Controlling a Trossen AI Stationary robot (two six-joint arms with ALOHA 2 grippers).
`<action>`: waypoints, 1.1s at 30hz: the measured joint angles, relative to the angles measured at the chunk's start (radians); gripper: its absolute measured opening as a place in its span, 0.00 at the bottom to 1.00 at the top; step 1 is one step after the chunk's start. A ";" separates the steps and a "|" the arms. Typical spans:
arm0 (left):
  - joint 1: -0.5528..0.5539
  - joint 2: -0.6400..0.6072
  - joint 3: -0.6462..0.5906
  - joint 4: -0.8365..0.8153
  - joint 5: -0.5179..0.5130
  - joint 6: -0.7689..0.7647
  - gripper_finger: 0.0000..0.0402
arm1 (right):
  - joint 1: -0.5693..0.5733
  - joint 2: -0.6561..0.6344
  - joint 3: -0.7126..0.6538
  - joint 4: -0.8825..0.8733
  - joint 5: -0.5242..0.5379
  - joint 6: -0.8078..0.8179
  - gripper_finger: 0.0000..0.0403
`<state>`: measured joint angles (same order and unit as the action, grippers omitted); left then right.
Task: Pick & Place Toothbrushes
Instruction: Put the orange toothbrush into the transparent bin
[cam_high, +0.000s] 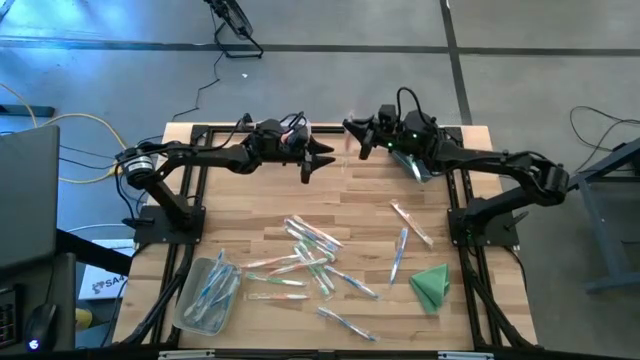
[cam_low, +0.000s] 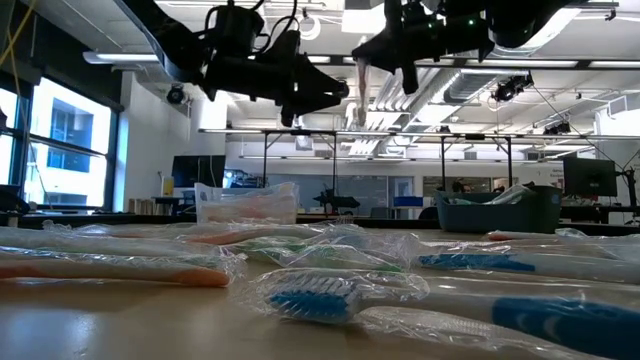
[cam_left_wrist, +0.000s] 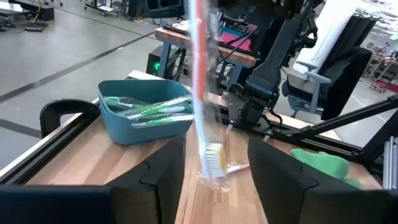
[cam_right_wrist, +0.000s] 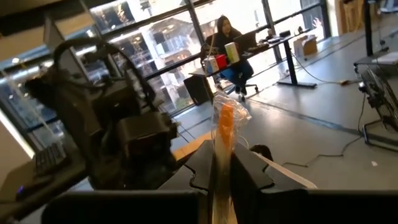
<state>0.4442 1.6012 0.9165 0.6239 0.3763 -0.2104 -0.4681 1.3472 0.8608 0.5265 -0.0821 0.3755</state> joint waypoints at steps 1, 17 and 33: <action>0.000 0.000 0.000 0.001 -0.001 -0.002 0.42 | 0.006 0.000 0.000 0.000 0.000 -0.013 0.06; -0.061 0.038 0.000 0.038 -0.085 0.013 0.38 | 0.043 0.000 0.000 0.014 0.031 -0.085 0.06; -0.061 0.151 0.142 0.009 -0.018 -0.044 0.38 | 0.071 0.000 0.000 0.008 0.000 -0.091 0.06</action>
<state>0.3832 1.7523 1.0583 0.6328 0.3586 -0.2543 -0.3970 1.3472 0.8608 0.5343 -0.0822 0.2842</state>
